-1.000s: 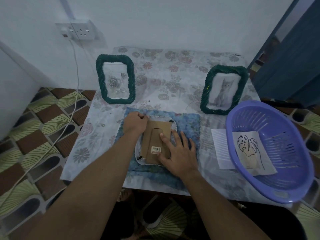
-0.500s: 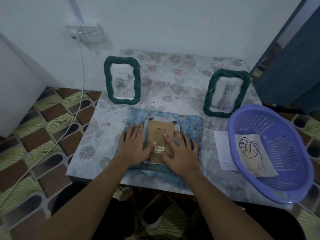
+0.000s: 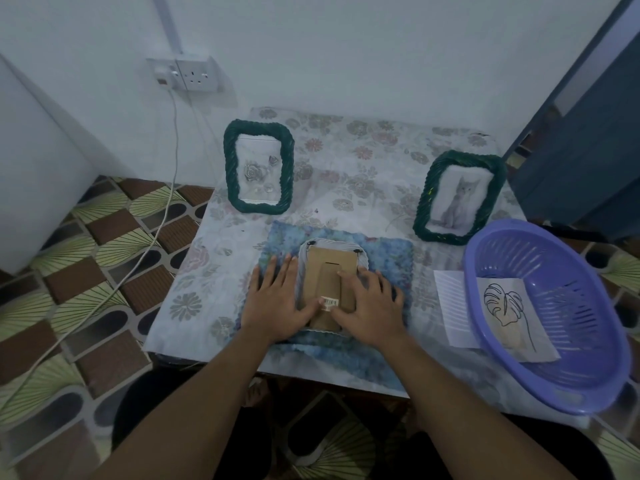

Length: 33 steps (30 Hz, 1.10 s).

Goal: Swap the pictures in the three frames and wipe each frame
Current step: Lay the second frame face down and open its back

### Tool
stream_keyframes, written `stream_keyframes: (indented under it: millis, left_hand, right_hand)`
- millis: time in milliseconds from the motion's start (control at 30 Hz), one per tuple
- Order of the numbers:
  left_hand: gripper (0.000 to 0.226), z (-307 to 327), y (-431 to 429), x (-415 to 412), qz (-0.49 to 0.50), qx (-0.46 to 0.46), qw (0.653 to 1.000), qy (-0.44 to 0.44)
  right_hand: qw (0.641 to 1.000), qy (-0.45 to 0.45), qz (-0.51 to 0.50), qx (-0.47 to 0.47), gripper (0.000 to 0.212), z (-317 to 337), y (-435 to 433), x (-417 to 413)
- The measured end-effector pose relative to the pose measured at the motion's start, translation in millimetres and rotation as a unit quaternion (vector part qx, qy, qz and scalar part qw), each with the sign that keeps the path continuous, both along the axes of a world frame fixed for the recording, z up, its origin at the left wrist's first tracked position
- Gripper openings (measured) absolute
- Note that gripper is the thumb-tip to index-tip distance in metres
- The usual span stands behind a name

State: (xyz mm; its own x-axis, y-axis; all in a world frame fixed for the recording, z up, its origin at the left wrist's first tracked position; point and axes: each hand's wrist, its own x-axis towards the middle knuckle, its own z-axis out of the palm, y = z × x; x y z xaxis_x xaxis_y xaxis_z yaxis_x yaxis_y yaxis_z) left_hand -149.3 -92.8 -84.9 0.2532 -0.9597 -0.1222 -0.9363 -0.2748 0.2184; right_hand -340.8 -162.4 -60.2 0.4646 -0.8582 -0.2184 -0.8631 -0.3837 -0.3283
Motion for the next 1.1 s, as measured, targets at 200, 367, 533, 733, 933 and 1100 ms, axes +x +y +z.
stream_keyframes:
  millis: [200,367,533,733,933,1100]
  left_hand:
    - [0.105,0.6,-0.6,-0.4,0.000,0.009,1.000,-0.017]
    - [0.105,2.2,-0.1,-0.3,0.000,0.005,1.000,-0.009]
    - [0.106,3.5,0.1,-0.4,-0.003,0.008,1.000,-0.004]
    - [0.105,3.1,0.0,1.0,0.001,-0.003,1.000,-0.004]
    - [0.106,2.3,-0.1,1.2,0.000,-0.002,1.000,-0.004]
    - [0.105,1.2,0.0,1.0,0.002,-0.003,1.000,-0.006]
  right_hand:
    - [0.984,-0.094,-0.142,0.055,0.079,18.0,-18.5,20.2]
    - [0.947,-0.116,-0.283,0.099,0.044,19.9,-51.1,38.1]
    - [0.941,-0.097,-0.300,0.122,0.024,21.1,-69.8,41.0]
    - [0.945,-0.074,-0.301,0.105,0.017,24.1,-76.3,44.5]
    - [0.939,-0.098,-0.319,0.083,0.015,22.7,-73.4,45.9]
    - [0.946,-0.081,-0.310,0.050,0.016,24.0,-69.3,41.8]
